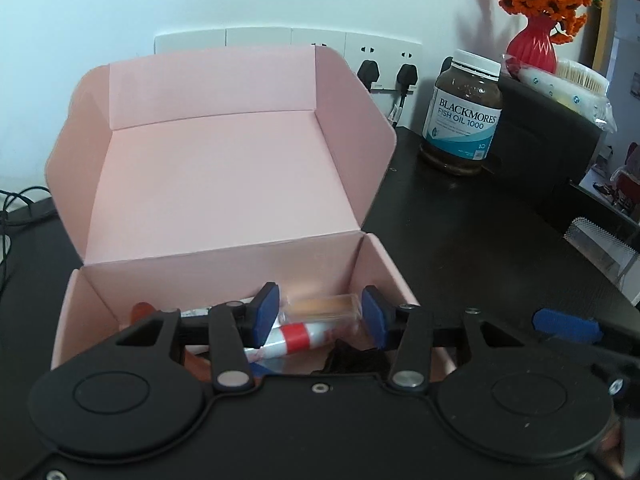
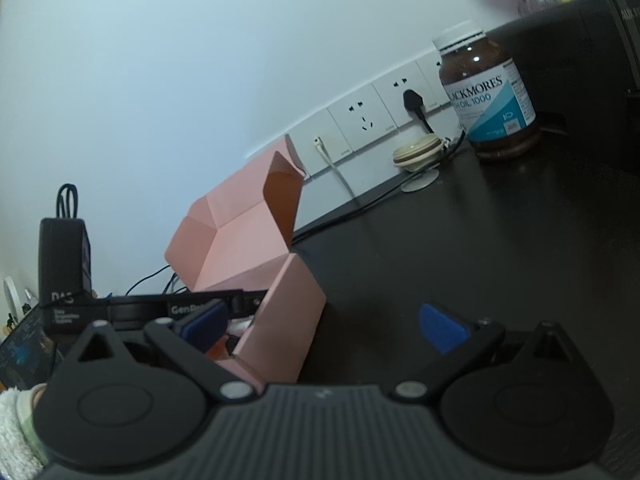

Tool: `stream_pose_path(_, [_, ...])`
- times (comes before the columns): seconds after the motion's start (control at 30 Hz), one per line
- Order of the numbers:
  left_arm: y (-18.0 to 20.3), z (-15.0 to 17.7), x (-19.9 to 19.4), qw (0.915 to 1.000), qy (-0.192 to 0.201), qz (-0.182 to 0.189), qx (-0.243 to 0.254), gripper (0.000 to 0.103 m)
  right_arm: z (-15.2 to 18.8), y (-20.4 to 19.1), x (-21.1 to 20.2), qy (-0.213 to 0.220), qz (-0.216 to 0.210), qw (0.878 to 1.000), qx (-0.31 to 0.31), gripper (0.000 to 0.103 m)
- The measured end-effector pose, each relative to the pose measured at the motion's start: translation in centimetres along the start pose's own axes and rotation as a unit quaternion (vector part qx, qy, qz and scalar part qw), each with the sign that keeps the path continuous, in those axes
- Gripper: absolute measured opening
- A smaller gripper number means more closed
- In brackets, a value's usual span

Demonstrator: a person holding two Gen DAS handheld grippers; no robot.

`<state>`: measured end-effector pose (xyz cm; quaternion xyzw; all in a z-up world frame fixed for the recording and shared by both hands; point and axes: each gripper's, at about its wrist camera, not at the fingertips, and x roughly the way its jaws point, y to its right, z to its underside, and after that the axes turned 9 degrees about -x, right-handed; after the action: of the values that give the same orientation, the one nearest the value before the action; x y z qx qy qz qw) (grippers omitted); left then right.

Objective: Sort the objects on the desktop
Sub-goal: 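Lower the gold card with the left gripper into the pink box, then open the left gripper to release the gold card in the box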

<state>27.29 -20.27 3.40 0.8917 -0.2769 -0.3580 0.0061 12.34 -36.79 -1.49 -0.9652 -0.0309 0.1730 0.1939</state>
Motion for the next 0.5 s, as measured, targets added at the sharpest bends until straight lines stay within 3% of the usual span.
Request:
stream_pose_path(0.37, [0.26,-0.24,0.29,0.9998,-0.004,-0.018,0.008,0.046,-0.11,0.4,0.54,-0.011,-0.007,1.0,0.007,0.102])
stream_pose_path(0.47, [0.24,-0.23,0.19,0.9998,-0.002,-0.017,0.009,0.048,-0.09,0.39,0.51,-0.013,-0.007,1.0,0.007,0.102])
stream_pose_path(0.5, [0.23,-0.21,0.08,0.9998,0.0,-0.017,0.008,0.054,-0.09,0.39,0.5,-0.013,-0.007,1.0,0.007,0.102])
